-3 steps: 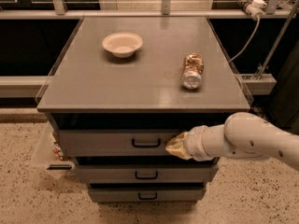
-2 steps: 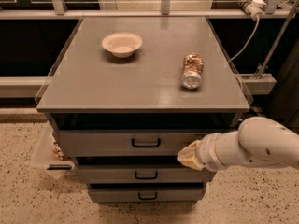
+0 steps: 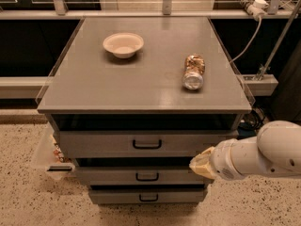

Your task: Close top drawer

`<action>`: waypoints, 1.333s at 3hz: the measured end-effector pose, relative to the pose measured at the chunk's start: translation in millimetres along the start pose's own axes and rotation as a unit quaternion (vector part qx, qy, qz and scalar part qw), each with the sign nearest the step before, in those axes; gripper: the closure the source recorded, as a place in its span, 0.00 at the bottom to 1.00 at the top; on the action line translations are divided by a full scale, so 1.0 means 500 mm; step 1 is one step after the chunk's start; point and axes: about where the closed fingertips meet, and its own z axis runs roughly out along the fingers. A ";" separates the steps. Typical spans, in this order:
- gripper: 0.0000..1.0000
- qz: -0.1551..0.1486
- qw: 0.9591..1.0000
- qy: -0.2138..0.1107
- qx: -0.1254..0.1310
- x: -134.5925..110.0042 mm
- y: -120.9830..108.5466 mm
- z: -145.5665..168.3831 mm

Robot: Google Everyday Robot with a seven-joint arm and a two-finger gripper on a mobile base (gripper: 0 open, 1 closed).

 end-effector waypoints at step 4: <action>0.00 0.000 1.000 0.000 0.000 0.000 0.000 0.000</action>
Offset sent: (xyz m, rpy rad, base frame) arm 0.0000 0.0000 0.0000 0.0000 0.0000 0.0000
